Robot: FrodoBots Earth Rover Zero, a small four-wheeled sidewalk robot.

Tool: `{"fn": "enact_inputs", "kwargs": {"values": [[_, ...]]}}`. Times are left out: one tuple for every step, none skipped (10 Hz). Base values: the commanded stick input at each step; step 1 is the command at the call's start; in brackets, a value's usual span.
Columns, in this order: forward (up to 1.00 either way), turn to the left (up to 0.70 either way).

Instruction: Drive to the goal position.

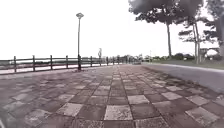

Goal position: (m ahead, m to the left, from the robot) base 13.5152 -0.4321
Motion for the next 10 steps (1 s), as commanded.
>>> {"fn": "enact_inputs", "kwargs": {"values": [[1.00,0.00],[1.00,0.00],[1.00,0.00],[1.00,0.00],[1.00,0.00],[1.00,0.00],[1.00,0.00],[1.00,0.00],[1.00,0.00],[1.00,0.00]]}}
